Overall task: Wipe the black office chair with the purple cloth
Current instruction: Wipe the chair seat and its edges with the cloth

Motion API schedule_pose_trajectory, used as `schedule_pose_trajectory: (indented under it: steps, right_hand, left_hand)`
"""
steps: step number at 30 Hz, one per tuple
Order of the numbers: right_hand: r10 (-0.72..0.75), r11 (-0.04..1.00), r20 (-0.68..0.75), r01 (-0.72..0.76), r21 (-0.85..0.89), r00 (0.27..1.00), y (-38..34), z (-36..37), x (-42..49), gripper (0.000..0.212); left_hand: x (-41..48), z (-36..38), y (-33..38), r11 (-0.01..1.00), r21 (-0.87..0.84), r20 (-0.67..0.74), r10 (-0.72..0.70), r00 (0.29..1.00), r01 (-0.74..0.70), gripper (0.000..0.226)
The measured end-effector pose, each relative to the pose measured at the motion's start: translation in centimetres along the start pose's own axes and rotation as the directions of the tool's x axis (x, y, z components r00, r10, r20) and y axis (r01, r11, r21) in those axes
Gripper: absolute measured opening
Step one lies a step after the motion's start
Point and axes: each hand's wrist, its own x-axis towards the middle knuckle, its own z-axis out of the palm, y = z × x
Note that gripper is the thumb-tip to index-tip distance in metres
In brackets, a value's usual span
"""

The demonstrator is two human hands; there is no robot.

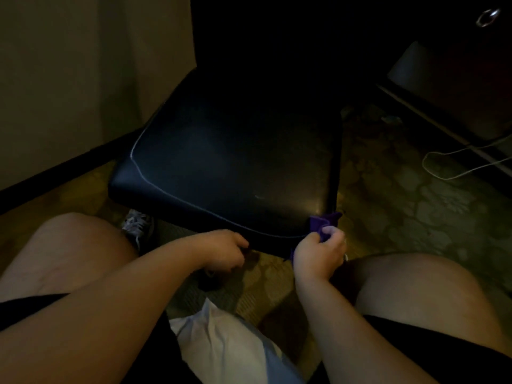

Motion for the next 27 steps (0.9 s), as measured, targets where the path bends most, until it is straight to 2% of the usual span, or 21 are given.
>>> schedule_pose_trajectory:
  steps: [2,3,4,5,6,7,9,11,14,17,19,20,22,25,27]
  right_hand:
    - [0.036,0.999,0.025,-0.037,0.027,0.999,-0.6,-0.7,2.3,0.030]
    - [0.054,0.997,0.046,-0.057,0.058,0.997,-0.8,-0.9,3.2,0.030]
    - [0.068,0.993,0.073,-0.074,0.090,0.995,-1.1,-1.0,3.9,0.031]
    - [0.071,0.990,0.105,-0.083,0.111,0.992,-1.4,-1.0,4.3,0.032]
    - [0.058,0.991,0.141,-0.074,0.112,0.988,-1.7,-0.8,4.4,0.031]
    - [0.031,0.995,0.186,-0.049,0.090,0.982,-2.0,-0.3,4.2,0.029]
    - [-0.048,0.999,0.304,0.048,0.007,0.951,-2.3,1.0,3.3,0.025]
    - [-0.144,0.977,0.415,0.197,-0.087,0.898,-2.4,2.4,1.8,0.025]
    - [-0.304,0.885,0.505,0.435,-0.163,0.808,-2.7,3.8,-0.1,0.024]
    - [-0.388,0.796,0.558,0.571,-0.198,0.734,-2.6,4.3,-0.1,0.028]
    - [-0.426,0.740,0.555,0.628,-0.241,0.714,-2.7,4.4,1.0,0.046]
    - [-0.449,0.713,0.534,0.648,-0.268,0.716,-2.9,4.4,1.9,0.057]
    - [-0.485,0.672,0.451,0.650,-0.356,0.749,-3.8,4.3,5.0,0.061]
    - [-0.402,0.669,0.249,0.469,-0.576,0.881,-5.1,2.5,11.6,0.054]
    - [-0.333,0.664,0.150,0.344,-0.663,0.931,-5.4,1.1,14.7,0.054]
  left_hand:
    - [-0.4,-0.8,0.6,0.991,-0.019,-0.192,0.125,0.974,-0.131,0.028]
    - [-0.7,-1.5,0.7,0.979,-0.003,-0.317,0.190,0.929,-0.202,0.025]
    - [-0.7,-2.4,0.6,0.961,0.092,-0.436,0.274,0.857,-0.261,0.027]
    - [-0.3,-3.3,0.3,0.932,0.233,-0.525,0.362,0.771,-0.279,0.037]
    - [0.1,-4.3,-0.1,0.901,0.365,-0.571,0.414,0.709,-0.233,0.051]
    - [0.3,-5.2,-0.4,0.881,0.451,-0.583,0.414,0.699,-0.145,0.065]
    - [1.0,-6.5,-1.1,0.844,0.535,-0.553,0.320,0.769,0.034,0.085]
    - [2.0,-6.7,-1.4,0.803,0.579,-0.535,0.242,0.810,0.142,0.088]
    - [2.7,-5.9,-1.2,0.789,0.584,-0.568,0.229,0.791,0.191,0.083]
    - [2.7,-5.8,-0.9,0.783,0.586,-0.572,0.216,0.791,0.210,0.080]
    - [2.4,-6.1,-0.8,0.787,0.582,-0.559,0.207,0.803,0.203,0.078]
    - [2.4,-6.2,-0.7,0.791,0.580,-0.552,0.207,0.807,0.194,0.077]
    - [2.3,-6.3,-0.6,0.793,0.581,-0.543,0.209,0.813,0.184,0.075]
    - [2.2,-6.0,-0.5,0.800,0.574,-0.535,0.207,0.819,0.173,0.075]
    - [2.3,-5.9,-0.6,0.805,0.570,-0.534,0.213,0.818,0.162,0.076]
